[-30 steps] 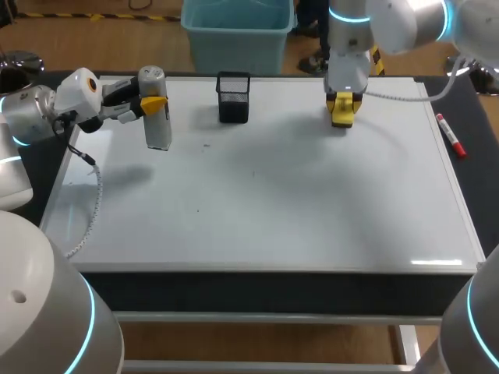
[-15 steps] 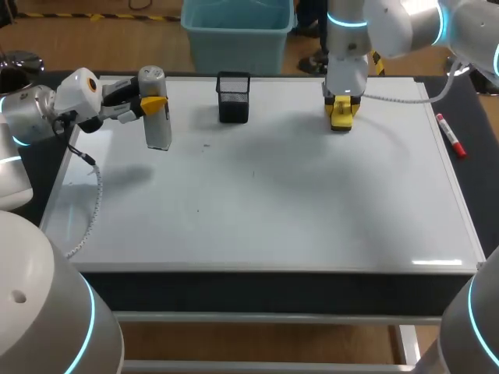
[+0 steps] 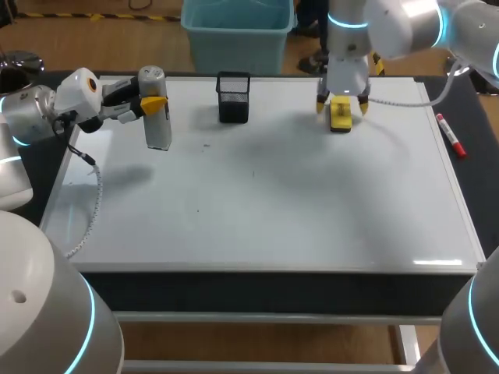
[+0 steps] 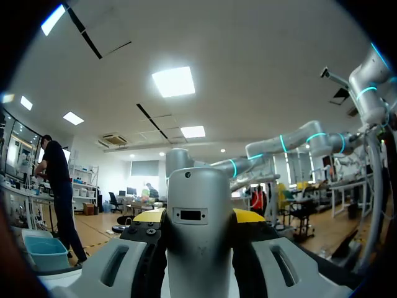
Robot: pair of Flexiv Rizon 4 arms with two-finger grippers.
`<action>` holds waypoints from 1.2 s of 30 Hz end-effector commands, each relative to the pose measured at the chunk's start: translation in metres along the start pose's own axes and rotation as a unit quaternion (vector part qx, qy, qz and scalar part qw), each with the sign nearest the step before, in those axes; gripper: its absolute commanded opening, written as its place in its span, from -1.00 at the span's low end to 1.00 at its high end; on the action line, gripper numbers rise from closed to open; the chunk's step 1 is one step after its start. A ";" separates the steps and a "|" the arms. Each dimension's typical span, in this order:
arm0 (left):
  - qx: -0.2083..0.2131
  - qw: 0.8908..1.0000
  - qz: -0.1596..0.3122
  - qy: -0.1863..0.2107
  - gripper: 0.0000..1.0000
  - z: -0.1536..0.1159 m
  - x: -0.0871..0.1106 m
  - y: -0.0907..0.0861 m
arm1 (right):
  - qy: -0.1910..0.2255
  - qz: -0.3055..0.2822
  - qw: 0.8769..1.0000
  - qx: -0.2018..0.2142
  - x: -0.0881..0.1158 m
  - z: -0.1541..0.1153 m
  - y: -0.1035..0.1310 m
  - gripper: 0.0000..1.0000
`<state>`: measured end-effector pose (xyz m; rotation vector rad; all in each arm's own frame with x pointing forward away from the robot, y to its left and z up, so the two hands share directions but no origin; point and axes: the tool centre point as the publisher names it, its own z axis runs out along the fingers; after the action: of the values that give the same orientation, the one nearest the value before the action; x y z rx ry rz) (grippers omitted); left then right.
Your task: Pick up the inspection probe, press it on each red-marked spot on the whiteboard one by one, put down the probe, pick up the eraser, and wipe off all the red marks.
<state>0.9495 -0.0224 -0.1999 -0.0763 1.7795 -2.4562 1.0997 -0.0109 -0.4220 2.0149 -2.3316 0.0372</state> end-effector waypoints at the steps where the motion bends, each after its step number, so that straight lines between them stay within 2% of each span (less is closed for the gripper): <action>1: 0.001 1.000 0.001 -0.001 -1.00 0.001 0.001 -0.001 | -0.026 0.031 0.999 0.013 0.011 -0.019 0.006 1.00; 4: 0.001 1.000 0.001 -0.001 -1.00 0.001 0.001 -0.001 | -0.060 0.093 0.994 0.014 0.017 -0.036 0.004 1.00; 6: 0.001 1.000 0.001 -0.001 -1.00 0.001 0.001 -0.001 | -0.058 0.149 0.987 0.009 0.019 -0.047 0.002 1.00; 9: 0.001 1.000 0.001 -0.001 -1.00 0.001 0.001 -0.001 | -0.092 0.215 0.972 -0.004 0.019 -0.063 -0.001 1.00; 10: 0.001 1.000 0.001 -0.001 -1.00 0.001 0.001 -0.001 | -0.120 0.233 0.965 -0.009 0.019 -0.070 -0.001 1.00; 12: 0.001 1.000 0.001 -0.001 -1.00 0.001 0.001 -0.001 | -0.128 0.278 0.952 -0.018 0.019 -0.081 -0.004 1.00; 13: 0.001 1.000 0.001 -0.001 -1.00 0.001 0.001 -0.001 | -0.148 0.291 0.945 -0.021 0.020 -0.087 -0.004 1.00; 17: 0.001 1.000 0.001 -0.001 -1.00 0.001 0.001 -0.001 | -0.142 0.369 0.917 -0.053 0.020 -0.105 -0.008 1.00; 20: 0.001 1.000 0.001 -0.001 -1.00 0.001 0.001 -0.001 | -0.164 0.413 0.892 -0.085 0.026 -0.116 -0.009 1.00; 22: 0.001 1.000 0.001 -0.001 -1.00 0.001 0.001 -0.001 | -0.159 0.452 0.871 -0.106 0.032 -0.121 -0.013 1.00; 23: 0.001 1.000 0.001 -0.001 -1.00 0.001 0.001 -0.001 | -0.180 0.461 0.860 -0.123 0.036 -0.124 -0.014 1.00; 24: 0.001 1.000 0.001 -0.001 -1.00 0.001 0.001 -0.001 | -0.196 0.457 0.855 -0.151 0.039 -0.127 -0.014 1.00; 25: 0.001 1.000 0.001 -0.001 -1.00 0.001 0.001 -0.001 | -0.195 0.473 0.844 -0.159 0.041 -0.129 -0.014 1.00; 27: 0.001 1.000 0.001 -0.001 -1.00 0.001 0.001 -0.001 | -0.204 0.501 0.828 -0.149 0.046 -0.138 -0.014 1.00; 29: 0.001 1.000 0.001 -0.001 -1.00 0.001 0.001 -0.001 | -0.215 0.503 0.821 -0.161 0.048 -0.148 -0.014 1.00; 32: 0.001 1.000 0.001 -0.001 -1.00 0.001 0.001 -0.001 | -0.226 0.524 0.803 -0.173 0.053 -0.160 -0.013 1.00; 35: 0.001 1.000 0.001 -0.001 -1.00 0.001 0.001 -0.001 | -0.239 0.528 0.794 -0.184 0.054 -0.169 -0.011 1.00; 36: 0.001 1.000 0.001 -0.001 -1.00 0.001 0.001 -0.001 | -0.249 0.531 0.786 -0.194 0.056 -0.173 -0.011 1.00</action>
<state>0.9495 -0.0224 -0.1999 -0.0763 1.7794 -2.4561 1.1099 -0.0496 -0.2523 0.5610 -3.0931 -0.7214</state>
